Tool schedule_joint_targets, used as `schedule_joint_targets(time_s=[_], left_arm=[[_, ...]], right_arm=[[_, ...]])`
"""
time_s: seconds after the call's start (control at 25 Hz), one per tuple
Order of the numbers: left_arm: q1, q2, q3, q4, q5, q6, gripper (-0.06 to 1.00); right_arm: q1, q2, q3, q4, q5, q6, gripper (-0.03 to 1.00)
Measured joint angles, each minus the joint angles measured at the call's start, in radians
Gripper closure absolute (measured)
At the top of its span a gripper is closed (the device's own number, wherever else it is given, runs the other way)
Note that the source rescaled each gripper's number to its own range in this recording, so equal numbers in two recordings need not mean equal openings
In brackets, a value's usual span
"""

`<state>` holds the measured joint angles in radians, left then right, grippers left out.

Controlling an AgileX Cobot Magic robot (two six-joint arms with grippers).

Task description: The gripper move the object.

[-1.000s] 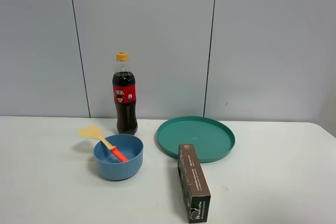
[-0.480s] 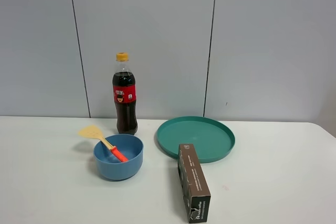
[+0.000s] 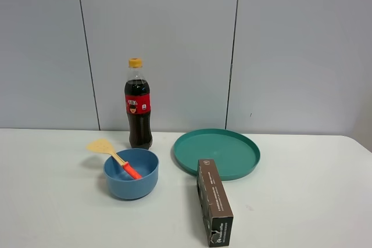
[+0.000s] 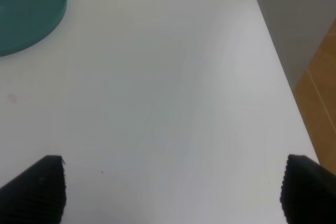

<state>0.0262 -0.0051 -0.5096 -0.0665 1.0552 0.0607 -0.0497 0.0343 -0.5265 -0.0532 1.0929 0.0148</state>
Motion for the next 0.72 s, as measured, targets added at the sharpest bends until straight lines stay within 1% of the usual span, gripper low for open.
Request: schedule_joint_targets(time_s=[0.2, 0.44, 0.72], left_arm=[[0.0, 0.0, 0.0, 0.0, 0.0, 0.0, -0.06], [0.0, 0.0, 0.0, 0.0, 0.0, 0.0, -0.06], [0.0, 0.0, 0.0, 0.0, 0.0, 0.0, -0.06]], right_arm=[[0.0, 0.0, 0.022, -0.001, -0.024, 0.002, 0.15], [0.0, -0.001, 0.022, -0.002, -0.024, 0.002, 0.15], [0.0, -0.036, 0.022, -0.02, -0.025, 0.029, 0.15]])
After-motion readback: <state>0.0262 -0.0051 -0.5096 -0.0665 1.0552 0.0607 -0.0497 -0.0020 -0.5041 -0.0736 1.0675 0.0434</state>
